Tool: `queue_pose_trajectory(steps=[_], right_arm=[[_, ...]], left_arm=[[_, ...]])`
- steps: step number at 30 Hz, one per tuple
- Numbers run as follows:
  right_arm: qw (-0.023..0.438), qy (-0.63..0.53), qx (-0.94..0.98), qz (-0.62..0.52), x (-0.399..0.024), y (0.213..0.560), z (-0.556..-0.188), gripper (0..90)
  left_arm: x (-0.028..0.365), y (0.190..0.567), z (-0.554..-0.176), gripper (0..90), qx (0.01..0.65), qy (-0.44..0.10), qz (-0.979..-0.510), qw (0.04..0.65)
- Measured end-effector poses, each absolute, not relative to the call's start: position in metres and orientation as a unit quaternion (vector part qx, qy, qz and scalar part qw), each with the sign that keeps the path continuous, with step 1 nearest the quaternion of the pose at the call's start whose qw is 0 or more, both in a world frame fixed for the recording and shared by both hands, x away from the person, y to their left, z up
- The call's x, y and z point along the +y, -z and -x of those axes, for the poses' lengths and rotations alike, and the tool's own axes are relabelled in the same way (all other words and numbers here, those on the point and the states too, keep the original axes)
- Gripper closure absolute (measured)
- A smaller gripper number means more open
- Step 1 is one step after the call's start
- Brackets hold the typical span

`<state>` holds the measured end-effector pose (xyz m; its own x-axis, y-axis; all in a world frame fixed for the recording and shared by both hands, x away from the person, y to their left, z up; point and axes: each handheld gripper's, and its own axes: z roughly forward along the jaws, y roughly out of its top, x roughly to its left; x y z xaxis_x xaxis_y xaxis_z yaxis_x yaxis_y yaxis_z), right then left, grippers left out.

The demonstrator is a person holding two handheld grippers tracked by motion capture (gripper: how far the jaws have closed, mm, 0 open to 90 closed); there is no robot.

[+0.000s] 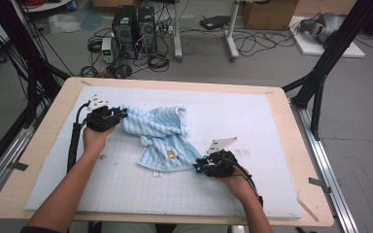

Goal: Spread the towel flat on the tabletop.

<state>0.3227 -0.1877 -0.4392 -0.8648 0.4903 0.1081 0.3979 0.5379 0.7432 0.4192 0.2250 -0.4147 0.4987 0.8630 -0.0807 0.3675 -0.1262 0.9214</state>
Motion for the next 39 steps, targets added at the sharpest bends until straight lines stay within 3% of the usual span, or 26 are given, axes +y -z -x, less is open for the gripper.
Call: queue_pose_trajectory(steps=[1,4,5,9,12,13,20,21,22,27,30,33,37,38,39], right_arm=[[0.057,-0.408,0.875,-0.254,-0.188,0.439,-0.323,55.4],[0.076,-0.448,0.844,-0.285,-0.197,0.433,-0.325,40.4],[0.093,-0.465,0.826,-0.305,-0.203,0.429,-0.325,39.4],[0.114,-0.465,0.817,-0.322,-0.206,0.428,-0.325,38.8],[0.137,-0.46,0.812,-0.331,-0.202,0.429,-0.328,43.1],[0.156,-0.459,0.809,-0.331,-0.195,0.427,-0.332,51.0],[0.176,-0.426,0.834,-0.303,-0.152,0.43,-0.349,63.3],[0.184,-0.41,0.84,-0.305,-0.147,0.434,-0.352,68.5],[0.191,-0.381,0.848,-0.314,-0.144,0.441,-0.358,78.8],[0.191,-0.349,0.847,-0.354,-0.159,0.441,-0.36,84.1],[0.193,-0.332,0.841,-0.38,-0.171,0.438,-0.359,83.9],[0.221,-0.297,0.842,-0.393,-0.177,0.436,-0.356,78.1],[0.239,-0.317,0.823,-0.407,-0.183,0.43,-0.354,63.5],[0.239,-0.317,0.823,-0.407,-0.183,0.43,-0.354,63.5],[0.233,-0.341,0.817,-0.402,-0.184,0.429,-0.354,60.4]], left_arm=[[0.224,0.416,-0.417,57.9,0.442,-0.243,-0.704,0.501],[0.218,0.418,-0.403,44.1,0.431,-0.253,-0.705,0.503],[0.217,0.418,-0.396,39.5,0.424,-0.256,-0.707,0.505],[0.217,0.421,-0.376,38.4,0.397,-0.265,-0.715,0.51],[0.22,0.421,-0.371,38.0,0.398,-0.266,-0.716,0.508],[0.221,0.421,-0.37,38.2,0.399,-0.266,-0.714,0.51],[0.224,0.423,-0.367,39.5,0.401,-0.266,-0.712,0.511],[0.223,0.425,-0.367,40.6,0.401,-0.26,-0.714,0.512],[0.223,0.426,-0.368,47.9,0.399,-0.255,-0.718,0.51],[0.22,0.43,-0.368,60.4,0.386,-0.242,-0.736,0.501],[0.219,0.43,-0.368,75.8,0.379,-0.243,-0.746,0.491],[0.22,0.429,-0.367,79.5,0.382,-0.25,-0.741,0.492],[0.217,0.421,-0.361,75.3,0.374,-0.234,-0.738,0.51],[0.214,0.419,-0.359,75.3,0.367,-0.228,-0.74,0.515],[0.205,0.419,-0.356,74.1,0.346,-0.204,-0.751,0.525]])
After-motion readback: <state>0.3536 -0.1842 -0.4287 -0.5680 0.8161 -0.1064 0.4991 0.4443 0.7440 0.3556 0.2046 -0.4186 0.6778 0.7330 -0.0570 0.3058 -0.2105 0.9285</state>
